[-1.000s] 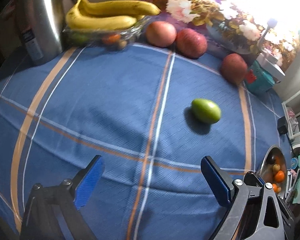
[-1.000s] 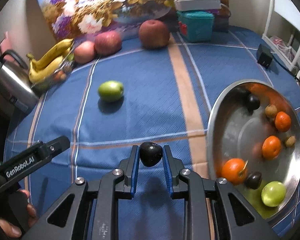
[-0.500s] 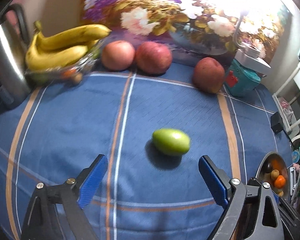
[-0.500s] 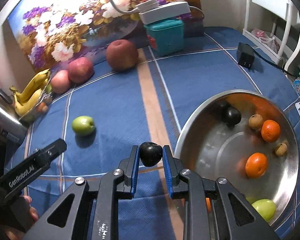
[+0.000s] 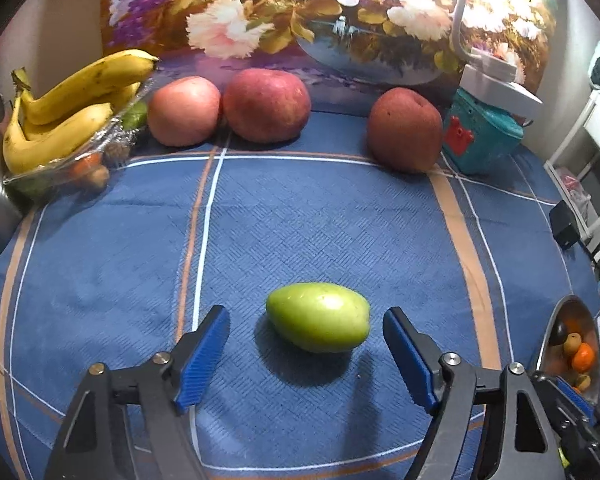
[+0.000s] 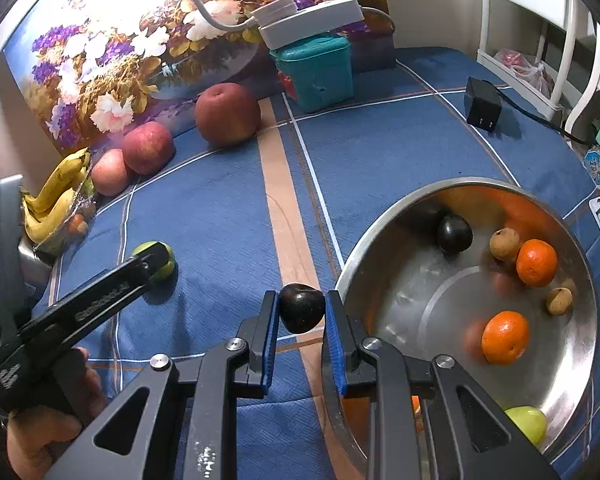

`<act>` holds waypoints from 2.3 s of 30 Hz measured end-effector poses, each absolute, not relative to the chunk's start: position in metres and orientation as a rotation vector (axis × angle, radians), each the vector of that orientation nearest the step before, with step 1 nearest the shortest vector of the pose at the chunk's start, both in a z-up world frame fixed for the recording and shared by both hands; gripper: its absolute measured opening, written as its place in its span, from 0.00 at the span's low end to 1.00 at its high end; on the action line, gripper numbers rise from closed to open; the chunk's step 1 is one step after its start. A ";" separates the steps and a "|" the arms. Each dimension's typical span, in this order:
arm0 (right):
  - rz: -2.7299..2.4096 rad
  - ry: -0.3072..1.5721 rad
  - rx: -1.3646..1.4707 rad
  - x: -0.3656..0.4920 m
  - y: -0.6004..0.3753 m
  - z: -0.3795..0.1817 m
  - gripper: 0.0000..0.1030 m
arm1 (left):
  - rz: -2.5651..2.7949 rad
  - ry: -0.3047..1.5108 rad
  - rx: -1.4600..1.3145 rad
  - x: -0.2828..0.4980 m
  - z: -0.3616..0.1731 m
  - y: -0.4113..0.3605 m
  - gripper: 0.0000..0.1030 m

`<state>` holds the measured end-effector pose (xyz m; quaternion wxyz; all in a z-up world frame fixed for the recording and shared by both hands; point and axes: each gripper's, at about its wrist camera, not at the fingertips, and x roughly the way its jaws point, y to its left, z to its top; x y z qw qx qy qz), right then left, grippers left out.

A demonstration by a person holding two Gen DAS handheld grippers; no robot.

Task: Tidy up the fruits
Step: 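Grasp the green mango with the left gripper while the right holds the plum, then lift the mango and plum and carry them over the steel bowl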

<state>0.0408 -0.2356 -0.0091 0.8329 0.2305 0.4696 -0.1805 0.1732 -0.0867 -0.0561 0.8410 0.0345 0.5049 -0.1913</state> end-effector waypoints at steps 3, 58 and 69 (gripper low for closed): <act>-0.387 0.992 0.493 0.040 -0.238 -0.008 0.23 | -0.406 1.051 0.080 0.175 -0.059 -0.088 0.73; -0.593 0.977 0.704 -0.046 -0.327 -0.014 0.24 | -0.754 1.011 0.346 0.045 -0.003 -0.206 0.56; -0.586 0.959 0.740 -0.050 -0.336 -0.014 0.27 | -0.767 1.063 0.301 0.046 -0.010 -0.202 0.58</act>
